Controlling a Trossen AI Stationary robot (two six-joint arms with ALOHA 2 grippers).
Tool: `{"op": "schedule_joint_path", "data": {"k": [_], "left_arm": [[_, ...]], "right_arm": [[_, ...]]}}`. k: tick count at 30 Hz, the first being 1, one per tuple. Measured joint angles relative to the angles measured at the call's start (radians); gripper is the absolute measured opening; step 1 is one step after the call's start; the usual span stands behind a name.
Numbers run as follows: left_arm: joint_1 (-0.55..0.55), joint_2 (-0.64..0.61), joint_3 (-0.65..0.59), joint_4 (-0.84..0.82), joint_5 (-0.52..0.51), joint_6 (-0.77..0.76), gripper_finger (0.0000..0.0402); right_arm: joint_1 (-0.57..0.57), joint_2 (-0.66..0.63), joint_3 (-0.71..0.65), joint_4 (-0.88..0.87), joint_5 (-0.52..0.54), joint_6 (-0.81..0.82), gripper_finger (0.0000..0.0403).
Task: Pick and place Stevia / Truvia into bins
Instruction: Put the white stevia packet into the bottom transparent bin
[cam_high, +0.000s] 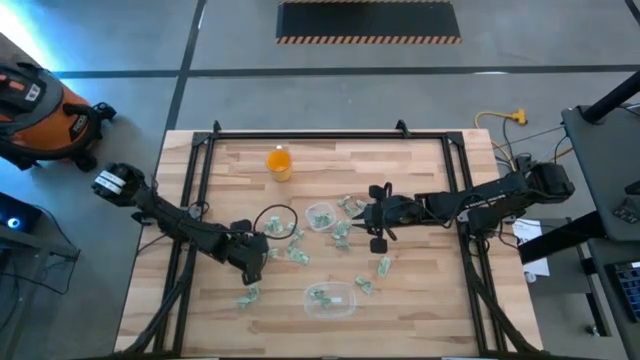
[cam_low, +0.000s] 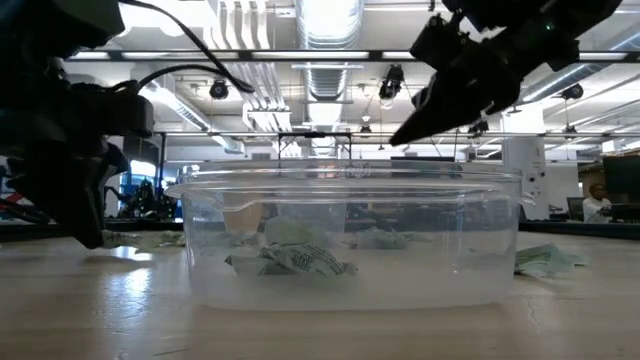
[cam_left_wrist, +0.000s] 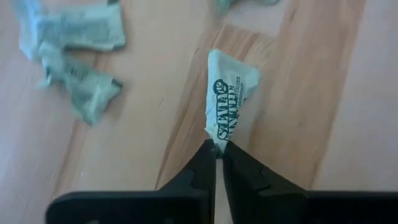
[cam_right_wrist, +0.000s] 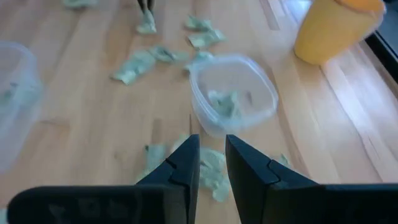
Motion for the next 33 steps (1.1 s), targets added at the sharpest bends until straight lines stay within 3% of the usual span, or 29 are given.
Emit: {"op": "schedule_joint_path", "data": {"k": [4,8,15,20,33], "left_arm": [[-0.001,-0.003,0.031,0.06,-0.011,0.082,0.0002],[-0.001,-0.004,0.048,0.246,-0.009,0.247,0.0001],[-0.002,0.004,0.057,0.601,0.112,0.504,0.0001],[-0.003,0.077,0.065,0.771,0.201,0.613,0.0],[0.032,0.336,0.228,0.784,0.391,0.661,0.0]], "right_arm": [[-0.001,0.0,-0.049,-0.002,0.059,0.048,0.0068],[-0.001,0.0,-0.096,-0.003,0.066,0.094,0.0065],[-0.001,0.0,-0.151,-0.002,0.066,0.144,0.0063],[-0.001,0.0,-0.16,0.0,0.067,0.162,0.0063],[-0.001,0.0,-0.159,0.001,0.064,0.184,0.0063]]}}
